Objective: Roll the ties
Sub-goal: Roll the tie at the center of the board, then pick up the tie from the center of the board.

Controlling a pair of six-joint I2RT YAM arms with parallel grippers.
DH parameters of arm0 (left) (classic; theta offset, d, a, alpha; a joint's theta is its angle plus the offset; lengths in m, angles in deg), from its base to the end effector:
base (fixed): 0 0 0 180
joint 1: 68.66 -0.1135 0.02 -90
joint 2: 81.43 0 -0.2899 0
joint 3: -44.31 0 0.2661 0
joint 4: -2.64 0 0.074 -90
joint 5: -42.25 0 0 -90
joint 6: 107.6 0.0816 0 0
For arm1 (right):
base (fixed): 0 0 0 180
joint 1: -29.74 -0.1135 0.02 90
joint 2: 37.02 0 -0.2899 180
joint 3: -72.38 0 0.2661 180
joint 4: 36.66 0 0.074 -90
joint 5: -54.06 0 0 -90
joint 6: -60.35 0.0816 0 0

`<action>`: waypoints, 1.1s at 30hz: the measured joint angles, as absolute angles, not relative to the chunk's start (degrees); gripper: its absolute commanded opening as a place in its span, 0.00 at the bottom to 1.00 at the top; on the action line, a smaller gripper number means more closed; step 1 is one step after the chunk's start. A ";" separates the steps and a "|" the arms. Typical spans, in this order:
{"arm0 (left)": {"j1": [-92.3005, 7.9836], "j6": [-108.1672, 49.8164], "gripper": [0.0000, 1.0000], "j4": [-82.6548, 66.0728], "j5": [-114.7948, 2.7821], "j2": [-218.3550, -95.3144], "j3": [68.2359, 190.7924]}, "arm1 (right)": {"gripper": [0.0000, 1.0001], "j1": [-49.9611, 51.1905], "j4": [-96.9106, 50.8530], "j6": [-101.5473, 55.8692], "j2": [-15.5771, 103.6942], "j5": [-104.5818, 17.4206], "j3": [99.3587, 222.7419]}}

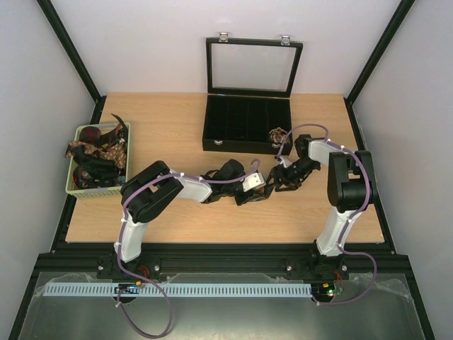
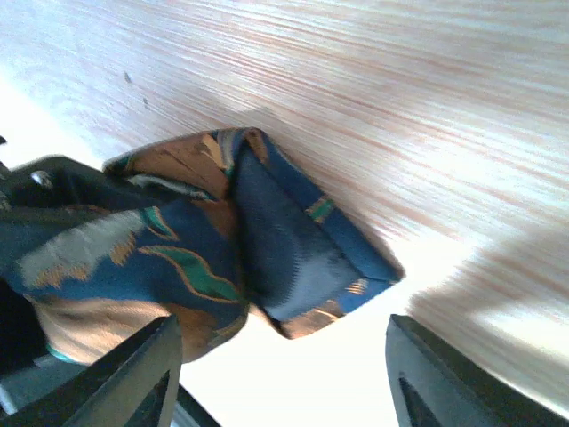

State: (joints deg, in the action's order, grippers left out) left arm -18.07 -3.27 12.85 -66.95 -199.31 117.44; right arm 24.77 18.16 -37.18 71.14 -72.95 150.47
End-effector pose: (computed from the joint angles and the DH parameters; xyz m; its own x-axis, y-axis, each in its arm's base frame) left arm 0.2770 -0.3794 0.0968 -0.1256 0.5210 -0.8443 0.9627 0.2697 0.0232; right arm 0.3475 0.0795 0.1170 -0.9677 -0.1892 -0.1669 -0.2516 0.7728 0.5827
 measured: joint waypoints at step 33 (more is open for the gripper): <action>-18.05 -2.57 0.23 12.85 -67.06 -199.55 117.70 | 0.75 25.62 12.89 -37.84 75.03 -90.42 146.06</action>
